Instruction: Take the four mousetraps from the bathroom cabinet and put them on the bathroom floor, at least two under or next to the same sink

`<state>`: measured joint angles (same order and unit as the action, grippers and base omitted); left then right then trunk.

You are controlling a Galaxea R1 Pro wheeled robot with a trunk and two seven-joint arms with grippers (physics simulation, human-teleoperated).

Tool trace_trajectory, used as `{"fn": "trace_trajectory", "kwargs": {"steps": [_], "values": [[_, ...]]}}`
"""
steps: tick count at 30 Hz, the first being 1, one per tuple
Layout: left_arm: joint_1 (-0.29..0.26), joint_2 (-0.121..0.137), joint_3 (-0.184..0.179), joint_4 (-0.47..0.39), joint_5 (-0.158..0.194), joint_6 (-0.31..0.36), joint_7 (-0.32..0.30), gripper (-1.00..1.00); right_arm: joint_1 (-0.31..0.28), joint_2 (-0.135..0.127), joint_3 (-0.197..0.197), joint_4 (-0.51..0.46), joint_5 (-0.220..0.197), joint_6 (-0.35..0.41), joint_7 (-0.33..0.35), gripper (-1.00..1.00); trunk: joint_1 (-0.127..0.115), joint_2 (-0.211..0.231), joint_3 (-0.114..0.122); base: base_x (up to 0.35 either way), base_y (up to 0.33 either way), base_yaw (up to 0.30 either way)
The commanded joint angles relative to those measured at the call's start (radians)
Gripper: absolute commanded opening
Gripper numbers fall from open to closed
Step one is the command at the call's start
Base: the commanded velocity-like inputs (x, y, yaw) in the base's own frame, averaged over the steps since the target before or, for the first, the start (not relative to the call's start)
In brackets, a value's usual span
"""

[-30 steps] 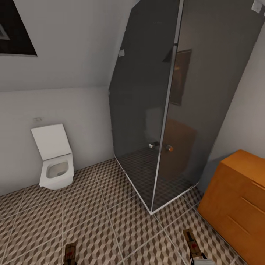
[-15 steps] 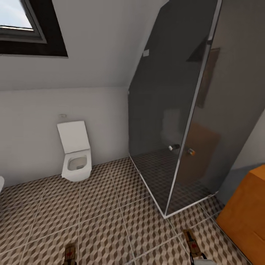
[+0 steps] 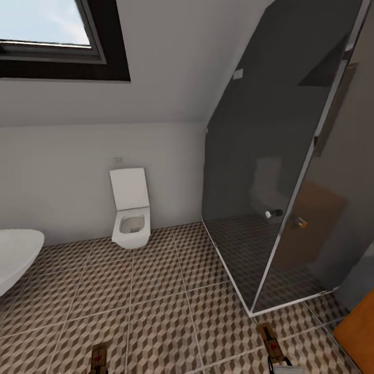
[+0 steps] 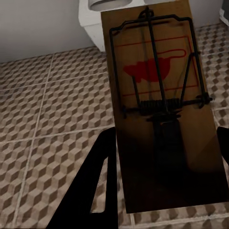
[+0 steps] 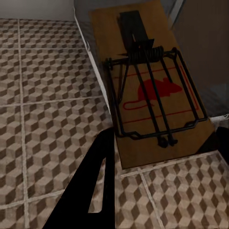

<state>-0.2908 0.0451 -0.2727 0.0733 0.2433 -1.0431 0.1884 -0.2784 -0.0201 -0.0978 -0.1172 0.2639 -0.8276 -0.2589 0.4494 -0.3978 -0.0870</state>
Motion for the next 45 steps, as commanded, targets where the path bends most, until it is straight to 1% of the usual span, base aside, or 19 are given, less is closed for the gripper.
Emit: {"fn": "trace_trajectory", "kwargs": {"steps": [1, 26, 36, 45], "values": [[-0.002, -0.001, -0.008, 0.003, 0.001, -0.004, 0.009, -1.00, -0.001, 0.000, -0.008, 0.001, 0.009, -0.004, 0.000, -1.00, 0.001, -0.002, -0.002, 0.000, 0.000, 0.289], [-0.002, -0.001, -0.008, 0.004, 0.001, -0.004, 0.009, -1.00, -0.001, 0.000, -0.008, 0.001, 0.009, -0.003, 0.000, -1.00, 0.001, -0.002, -0.002, 0.000, 0.000, 0.285], [-0.002, -0.002, -0.009, 0.003, 0.001, -0.004, 0.009, -1.00, -0.001, 0.001, -0.007, 0.005, 0.008, -0.001, 0.003, -1.00, 0.001, -0.002, -0.002, 0.000, 0.000, 0.053], [-0.002, -0.002, -0.009, 0.003, 0.001, -0.004, 0.009, -1.00, -0.001, 0.000, -0.006, 0.087, 0.008, 0.000, 0.002, -1.00, 0.001, -0.002, -0.002, 0.000, 0.000, 0.001]]}}
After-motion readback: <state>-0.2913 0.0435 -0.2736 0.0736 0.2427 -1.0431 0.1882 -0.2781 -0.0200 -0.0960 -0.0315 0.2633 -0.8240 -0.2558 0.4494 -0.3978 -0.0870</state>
